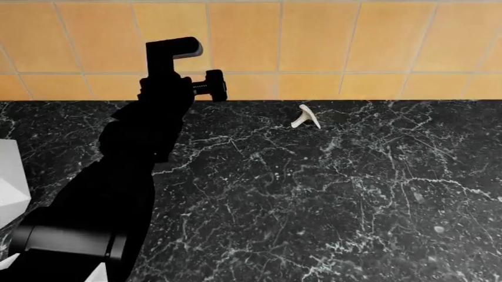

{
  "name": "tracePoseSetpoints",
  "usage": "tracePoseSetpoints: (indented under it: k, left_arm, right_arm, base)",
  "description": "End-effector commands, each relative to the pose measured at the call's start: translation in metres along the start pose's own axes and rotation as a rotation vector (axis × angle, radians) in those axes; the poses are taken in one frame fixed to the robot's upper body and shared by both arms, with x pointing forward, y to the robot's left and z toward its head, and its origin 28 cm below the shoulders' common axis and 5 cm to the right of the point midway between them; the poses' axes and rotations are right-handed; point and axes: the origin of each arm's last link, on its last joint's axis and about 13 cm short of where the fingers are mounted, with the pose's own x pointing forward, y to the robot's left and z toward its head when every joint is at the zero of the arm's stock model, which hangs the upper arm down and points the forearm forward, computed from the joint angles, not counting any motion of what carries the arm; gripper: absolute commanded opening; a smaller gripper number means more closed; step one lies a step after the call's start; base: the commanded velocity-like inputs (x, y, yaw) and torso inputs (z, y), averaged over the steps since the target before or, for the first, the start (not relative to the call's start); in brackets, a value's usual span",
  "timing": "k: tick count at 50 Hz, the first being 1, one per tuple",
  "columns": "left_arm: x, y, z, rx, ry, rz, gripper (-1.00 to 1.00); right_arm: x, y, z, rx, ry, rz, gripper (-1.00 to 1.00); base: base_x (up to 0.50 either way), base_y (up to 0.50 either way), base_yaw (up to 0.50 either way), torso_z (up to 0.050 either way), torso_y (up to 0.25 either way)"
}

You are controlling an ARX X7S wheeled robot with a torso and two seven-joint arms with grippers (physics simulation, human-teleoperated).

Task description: Pick the cereal and honey bottle from the counter and place them in the cabinets closest to them.

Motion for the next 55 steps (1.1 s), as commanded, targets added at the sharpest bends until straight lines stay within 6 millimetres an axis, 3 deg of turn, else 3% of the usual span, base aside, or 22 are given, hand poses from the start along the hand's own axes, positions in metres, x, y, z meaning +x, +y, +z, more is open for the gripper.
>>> tracePoseSetpoints:
  k: [1, 5, 13, 27, 35, 36, 55]
  left_arm:
    - [0.0, 0.0, 0.0, 0.003, 0.0, -0.001, 1.0]
    - [0.0, 0.0, 0.0, 0.004, 0.001, -0.005, 1.0]
    - [0.0, 0.0, 0.0, 0.005, 0.0, -0.005, 1.0]
    - [0.0, 0.0, 0.0, 0.009, 0.001, -0.005, 1.0]
    - [0.0, 0.0, -0.001, 0.01, 0.002, -0.005, 1.0]
    - [0.0, 0.0, -0.001, 0.01, 0.002, -0.005, 1.0]
    - [0.0, 0.0, -0.001, 0.023, 0.001, -0.004, 1.0]
  right_arm:
    - [0.04, -0.005, -0.013, 0.055, 0.213, -0.01, -1.0]
    - [0.06, -0.005, -0.024, 0.06, 0.343, -0.007, -1.0]
    - [0.079, -0.002, -0.042, 0.067, 0.515, -0.002, -1.0]
    - [0.088, 0.002, -0.101, 0.101, 0.845, 0.0, -1.0]
    - [0.086, 0.002, -0.115, 0.073, 0.938, -0.009, -1.0]
    - [0.086, 0.002, -0.115, 0.064, 0.939, -0.012, 1.0]
    - [0.083, 0.005, -0.101, 0.0, 0.864, 0.002, 1.0]
  base:
    - [0.0, 0.0, 0.0, 0.0, 0.0]
    - [0.0, 0.0, 0.0, 0.0, 0.0]
    - [0.0, 0.0, 0.0, 0.0, 0.0]
    - [0.01, 0.0, 0.01, 0.0, 0.0]
    - [0.02, 0.01, 0.02, 0.0, 0.0]
    - [0.02, 0.01, 0.02, 0.015, 0.0]
    - [0.02, 0.01, 0.02, 0.0, 0.0]
